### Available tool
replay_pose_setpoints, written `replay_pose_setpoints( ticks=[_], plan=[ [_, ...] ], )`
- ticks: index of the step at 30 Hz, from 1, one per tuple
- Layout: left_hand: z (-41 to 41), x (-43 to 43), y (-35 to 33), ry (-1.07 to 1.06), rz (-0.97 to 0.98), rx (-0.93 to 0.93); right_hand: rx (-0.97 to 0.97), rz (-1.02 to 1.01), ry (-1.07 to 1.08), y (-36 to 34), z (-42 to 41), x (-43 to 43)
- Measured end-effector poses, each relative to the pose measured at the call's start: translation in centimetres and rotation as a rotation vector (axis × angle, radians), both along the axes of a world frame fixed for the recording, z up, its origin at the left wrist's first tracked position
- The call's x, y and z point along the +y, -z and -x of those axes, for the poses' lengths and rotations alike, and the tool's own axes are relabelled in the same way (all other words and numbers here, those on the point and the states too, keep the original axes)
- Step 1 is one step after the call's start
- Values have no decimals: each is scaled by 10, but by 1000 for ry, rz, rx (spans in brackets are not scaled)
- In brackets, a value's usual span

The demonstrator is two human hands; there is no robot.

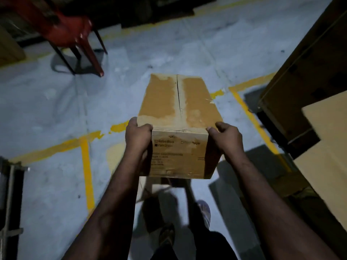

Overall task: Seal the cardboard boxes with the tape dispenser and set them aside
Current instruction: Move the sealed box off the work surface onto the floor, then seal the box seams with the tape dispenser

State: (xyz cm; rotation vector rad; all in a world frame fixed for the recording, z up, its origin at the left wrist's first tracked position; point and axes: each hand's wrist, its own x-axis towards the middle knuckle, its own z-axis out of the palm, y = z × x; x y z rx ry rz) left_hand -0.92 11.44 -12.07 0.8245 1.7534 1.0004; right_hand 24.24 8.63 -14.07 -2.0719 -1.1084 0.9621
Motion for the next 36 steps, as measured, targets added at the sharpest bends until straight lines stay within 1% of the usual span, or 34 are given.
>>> replay_pose_setpoints(
  ticks=[5,9,12,15,17,19,23,26,31,36],
  plan=[
    [18,-8,-123,72,-233,20,34,-251,115,-106,22,-22],
    [24,-25,-201,163,-409,-4,41,-443,218,-188,27,-53],
    [13,-41,-247,214,-539,-60,-14,-570,280,-243,18,-86],
    [-13,-59,-276,312,-662,-141,-113,-654,355,-283,4,-128],
    [-36,-71,-287,386,-726,-218,-169,-700,428,-299,-8,-159],
    [-63,-84,-293,468,-745,-279,-229,-725,520,-310,-22,-194],
    [-126,-113,-290,645,-738,-359,-315,-736,704,-313,-49,-269],
    [-180,-143,-283,786,-700,-392,-380,-701,823,-302,-74,-320],
    [-267,-188,-267,963,-633,-364,-423,-607,964,-284,-136,-381],
    [-331,-217,-242,1046,-508,-310,-411,-509,1028,-265,-193,-418]
  ],
)
